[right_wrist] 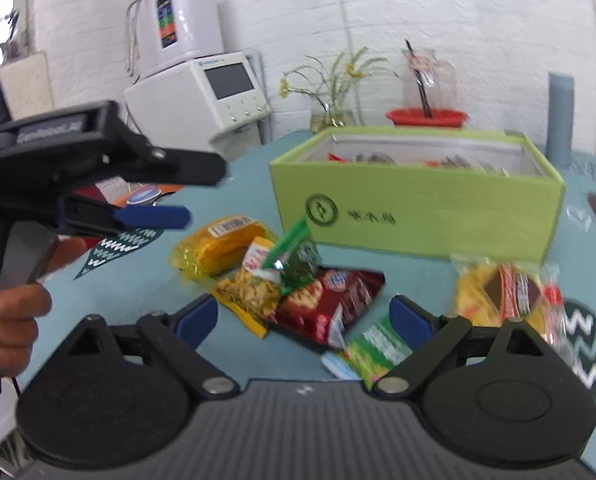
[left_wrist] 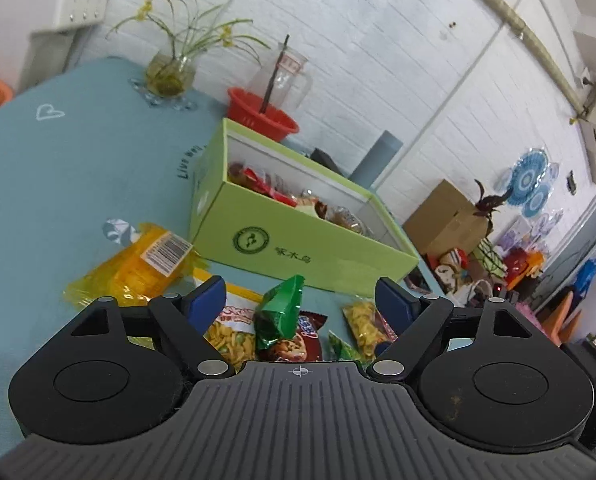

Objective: Organize snacks
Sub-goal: 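Move the left gripper back and grasp the small green candy bag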

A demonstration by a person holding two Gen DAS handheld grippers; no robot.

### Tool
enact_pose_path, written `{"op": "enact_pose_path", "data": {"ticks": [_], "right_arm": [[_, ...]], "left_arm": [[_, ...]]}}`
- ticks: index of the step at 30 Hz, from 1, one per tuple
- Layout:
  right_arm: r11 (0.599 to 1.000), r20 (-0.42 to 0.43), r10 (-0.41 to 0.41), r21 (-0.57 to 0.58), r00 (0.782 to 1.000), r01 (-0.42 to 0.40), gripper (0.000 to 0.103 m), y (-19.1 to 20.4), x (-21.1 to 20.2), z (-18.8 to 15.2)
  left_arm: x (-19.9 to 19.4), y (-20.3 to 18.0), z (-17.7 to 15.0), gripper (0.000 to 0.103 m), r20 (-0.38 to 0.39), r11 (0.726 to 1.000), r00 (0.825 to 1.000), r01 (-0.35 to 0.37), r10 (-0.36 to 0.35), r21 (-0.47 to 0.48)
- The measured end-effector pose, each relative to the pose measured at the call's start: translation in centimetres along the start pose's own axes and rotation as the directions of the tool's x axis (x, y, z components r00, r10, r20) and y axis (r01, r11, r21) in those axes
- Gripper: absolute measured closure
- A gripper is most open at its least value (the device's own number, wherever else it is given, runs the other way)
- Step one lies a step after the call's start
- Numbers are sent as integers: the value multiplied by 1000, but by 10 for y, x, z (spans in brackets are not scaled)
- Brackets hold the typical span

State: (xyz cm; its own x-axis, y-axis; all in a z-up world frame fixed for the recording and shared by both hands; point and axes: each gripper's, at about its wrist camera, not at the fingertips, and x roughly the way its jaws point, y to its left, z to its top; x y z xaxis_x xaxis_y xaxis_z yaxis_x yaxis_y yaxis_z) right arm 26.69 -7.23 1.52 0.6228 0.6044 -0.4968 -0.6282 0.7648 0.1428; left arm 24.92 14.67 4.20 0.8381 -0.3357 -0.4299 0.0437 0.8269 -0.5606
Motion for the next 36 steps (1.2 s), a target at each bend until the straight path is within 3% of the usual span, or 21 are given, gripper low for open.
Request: {"op": "enact_pose_path", "data": {"ticks": [3,5,7,10,12,13,16,21,27,30,33,36], "right_arm": [[999,-21,26,-48,999,-27,10,6,21,11],[995,-33,45,-92,998,-48,10,9,39,17],[988,-42,66,-139,997,-71,11,13,55,22],[983,-53,82,-160,995,-90,11,13,69,27],[980,-76,136,-135,988,-145,11,12,70,26],[979,-79,150,-129,986,-159,10,13,69,25],[979,-77,154,-119,985,-163,10,20,56,18],[984,-80,137,-101,987,-145,10,33,24,-1],[992,-91,118,-30,989,-121,11,33,-18,-36],[998,-92,67,-13,994,-69,10,30,-36,-48],[999,-76,50,-9,996,-51,10,28,-47,-51],[999,-62,30,16,998,-29,10,24,-47,-50]], "left_arm": [[22,0,4,34,-37,1000,999,7,-7,17],[39,3,9,35,-83,999,995,49,-48,10],[54,6,16,37,-136,994,985,110,-109,-3],[64,14,25,41,-175,992,977,123,-123,-10],[66,20,24,43,-226,983,957,181,-180,-16],[65,21,22,43,-240,977,947,211,-211,-26],[56,22,13,42,-233,978,950,209,-207,-19],[35,15,-10,41,-240,968,938,247,-250,-44],[22,-6,-49,40,-315,949,896,308,-313,-65],[16,-19,-59,41,-309,956,907,291,-287,-35],[0,-21,-51,37,-232,961,934,274,-273,-26],[-11,-11,-41,35,-164,977,963,209,-213,-43]]}}
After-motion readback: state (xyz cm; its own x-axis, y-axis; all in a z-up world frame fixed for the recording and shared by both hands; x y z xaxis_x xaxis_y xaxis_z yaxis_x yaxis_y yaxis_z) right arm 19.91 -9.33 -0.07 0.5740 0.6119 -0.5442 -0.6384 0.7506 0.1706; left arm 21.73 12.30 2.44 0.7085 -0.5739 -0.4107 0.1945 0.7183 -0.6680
